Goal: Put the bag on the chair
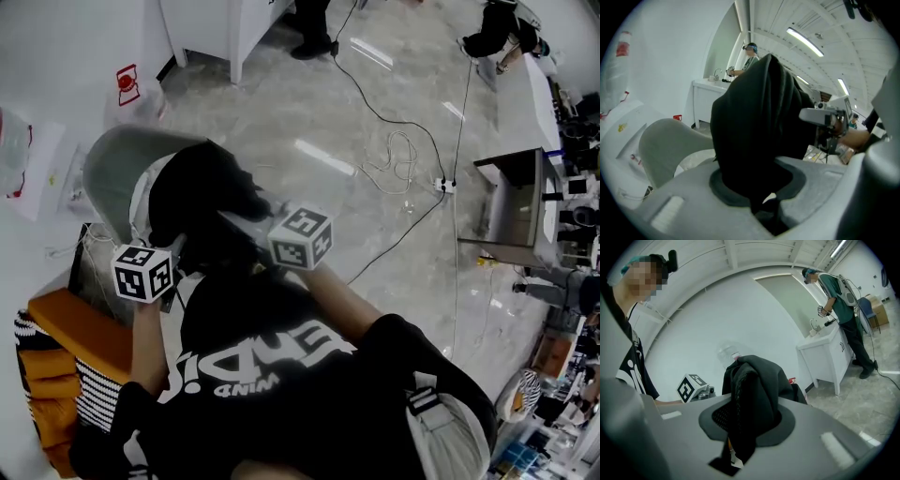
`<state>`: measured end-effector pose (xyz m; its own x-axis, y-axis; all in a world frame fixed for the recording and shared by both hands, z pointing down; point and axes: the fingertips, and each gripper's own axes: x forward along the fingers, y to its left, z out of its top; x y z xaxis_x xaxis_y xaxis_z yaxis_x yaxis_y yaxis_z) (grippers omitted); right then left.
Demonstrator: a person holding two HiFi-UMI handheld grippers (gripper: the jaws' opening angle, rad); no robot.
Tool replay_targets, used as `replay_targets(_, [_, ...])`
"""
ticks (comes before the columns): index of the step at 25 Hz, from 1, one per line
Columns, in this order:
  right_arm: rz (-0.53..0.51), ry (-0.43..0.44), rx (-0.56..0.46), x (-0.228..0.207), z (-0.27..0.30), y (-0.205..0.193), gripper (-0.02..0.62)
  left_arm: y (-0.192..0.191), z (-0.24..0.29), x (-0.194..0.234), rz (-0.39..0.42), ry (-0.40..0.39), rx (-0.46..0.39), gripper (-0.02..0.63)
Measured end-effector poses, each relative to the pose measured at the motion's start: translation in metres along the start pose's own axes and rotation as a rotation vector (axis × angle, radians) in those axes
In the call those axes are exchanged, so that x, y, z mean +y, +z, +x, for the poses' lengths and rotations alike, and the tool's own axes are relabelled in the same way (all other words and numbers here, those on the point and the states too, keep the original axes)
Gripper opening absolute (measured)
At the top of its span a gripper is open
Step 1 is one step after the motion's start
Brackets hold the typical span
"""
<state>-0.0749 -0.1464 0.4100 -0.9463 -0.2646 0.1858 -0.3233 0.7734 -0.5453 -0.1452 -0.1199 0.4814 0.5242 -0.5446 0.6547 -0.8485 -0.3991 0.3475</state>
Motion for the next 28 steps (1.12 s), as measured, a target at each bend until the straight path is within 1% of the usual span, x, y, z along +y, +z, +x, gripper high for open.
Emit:
replay_targets(7, [0.034,-0.021,0.024,-0.046,0.043,-0.005,0.075,0.005,0.034,0.053,-0.028,-0.007,0.038,0.084])
replay_targets(13, [0.091,-0.046,0.051,-0.085,0.068,-0.02,0.077,0.0,0.067,0.088,-0.038,-0.017,0.099,0.083])
replay_targets(19, [0.139,-0.073,0.072,-0.121,0.091,-0.032,0.077,-0.003,0.096,0.118,-0.045,-0.029,0.154,0.083])
replay_targets(28, [0.222,-0.118,0.116,-0.171,0.125,-0.049,0.077,-0.007,0.136,0.158,-0.078,-0.045,0.217,0.083])
